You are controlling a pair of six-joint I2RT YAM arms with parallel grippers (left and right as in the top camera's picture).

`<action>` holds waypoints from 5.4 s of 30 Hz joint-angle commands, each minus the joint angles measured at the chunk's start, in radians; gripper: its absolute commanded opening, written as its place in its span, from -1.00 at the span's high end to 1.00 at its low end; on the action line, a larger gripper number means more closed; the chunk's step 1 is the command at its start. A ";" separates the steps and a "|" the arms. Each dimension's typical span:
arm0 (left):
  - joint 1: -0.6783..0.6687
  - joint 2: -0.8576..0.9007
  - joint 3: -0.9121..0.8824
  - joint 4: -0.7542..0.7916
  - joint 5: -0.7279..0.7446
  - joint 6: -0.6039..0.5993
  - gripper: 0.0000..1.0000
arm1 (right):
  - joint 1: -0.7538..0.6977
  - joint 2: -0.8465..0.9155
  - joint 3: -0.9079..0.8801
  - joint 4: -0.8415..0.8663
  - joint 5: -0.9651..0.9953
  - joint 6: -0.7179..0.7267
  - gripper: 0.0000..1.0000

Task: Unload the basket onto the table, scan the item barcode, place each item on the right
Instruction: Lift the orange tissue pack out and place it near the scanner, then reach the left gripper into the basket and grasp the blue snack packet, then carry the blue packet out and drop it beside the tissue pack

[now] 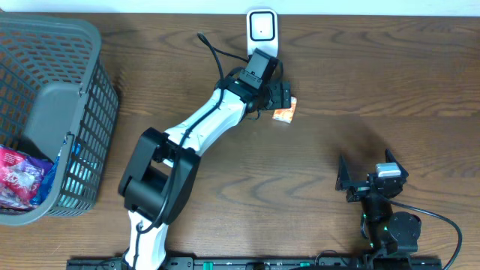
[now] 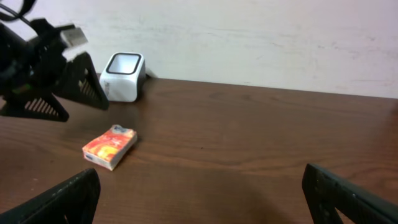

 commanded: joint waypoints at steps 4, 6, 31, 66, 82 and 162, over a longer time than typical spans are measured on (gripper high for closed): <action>0.088 -0.273 0.007 -0.024 -0.007 0.073 -0.78 | 0.006 -0.005 -0.002 -0.004 0.001 -0.012 -0.99; 0.135 -0.359 0.007 -0.041 -0.007 0.126 -0.78 | 0.006 -0.005 -0.002 -0.004 0.001 -0.012 -0.99; 1.149 -0.587 -0.035 -0.735 -0.333 -0.274 -0.95 | 0.006 -0.005 -0.002 -0.004 0.001 -0.012 -0.99; 1.162 0.028 -0.035 -0.685 -0.374 -0.479 -1.00 | 0.006 -0.005 -0.002 -0.004 0.001 -0.012 -0.98; 1.162 -0.006 -0.006 -0.681 -0.225 -0.269 0.86 | 0.006 -0.005 -0.002 -0.004 0.001 -0.012 -0.99; 0.014 -0.141 -0.001 -0.218 -0.167 0.085 -0.36 | 0.006 -0.005 -0.002 -0.004 0.001 -0.012 -0.99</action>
